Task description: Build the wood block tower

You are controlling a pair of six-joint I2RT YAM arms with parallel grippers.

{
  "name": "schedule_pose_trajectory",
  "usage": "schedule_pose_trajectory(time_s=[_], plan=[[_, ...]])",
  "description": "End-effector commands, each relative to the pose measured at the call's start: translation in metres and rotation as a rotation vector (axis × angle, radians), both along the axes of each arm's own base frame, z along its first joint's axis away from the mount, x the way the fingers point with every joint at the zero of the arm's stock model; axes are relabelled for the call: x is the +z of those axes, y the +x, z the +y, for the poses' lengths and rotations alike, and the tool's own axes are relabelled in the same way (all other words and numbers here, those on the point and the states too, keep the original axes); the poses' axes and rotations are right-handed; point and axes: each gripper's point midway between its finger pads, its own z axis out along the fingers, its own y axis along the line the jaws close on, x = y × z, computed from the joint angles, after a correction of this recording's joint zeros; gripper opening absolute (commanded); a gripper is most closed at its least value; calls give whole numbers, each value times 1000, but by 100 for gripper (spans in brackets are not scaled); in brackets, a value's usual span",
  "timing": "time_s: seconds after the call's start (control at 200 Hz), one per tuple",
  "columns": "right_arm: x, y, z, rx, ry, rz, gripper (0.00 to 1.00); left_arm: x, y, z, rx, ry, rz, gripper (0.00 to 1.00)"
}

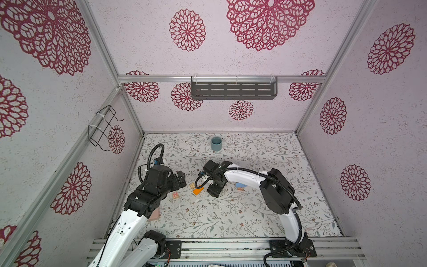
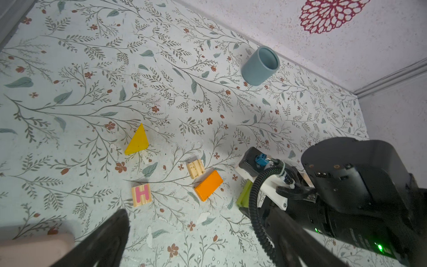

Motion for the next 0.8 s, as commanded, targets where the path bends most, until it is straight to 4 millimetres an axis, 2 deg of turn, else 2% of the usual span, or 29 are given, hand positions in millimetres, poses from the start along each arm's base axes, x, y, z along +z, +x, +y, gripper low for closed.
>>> schedule_pose_trajectory(time_s=[0.0, 0.035, 0.16, 0.22, 0.25, 0.335, 0.41, 0.485, 0.59, 0.68, 0.791], plan=[[27, 1, 4, 16, 55, -45, 79, 22, -3, 2, -43, 34, -41, 98], [32, 1, 4, 14, 66, -52, 79, 26, -4, 2, -50, 44, -37, 100], [62, 5, 2, -20, 141, -87, 80, 33, -6, 0, -96, 91, 3, 93], [84, 11, -2, -71, 199, -119, 79, 32, -6, -6, -150, 105, 40, 93], [98, 16, -6, -114, 234, -145, 79, 29, -7, -10, -179, 110, 66, 100], [130, 22, -20, -206, 335, -180, 80, 27, -9, -16, -229, 121, 113, 97], [159, 28, -39, -307, 448, -204, 80, 24, -5, -26, -263, 109, 124, 97], [179, 37, -67, -432, 543, -230, 82, 18, 1, -38, -294, 118, 134, 97], [200, 47, -109, -582, 671, -273, 88, -2, 10, -54, -326, 196, 187, 97], [210, 48, -138, -650, 758, -305, 98, -20, 20, -68, -341, 238, 229, 97], [210, 53, -176, -764, 830, -318, 99, -39, 34, -86, -361, 238, 250, 98]])
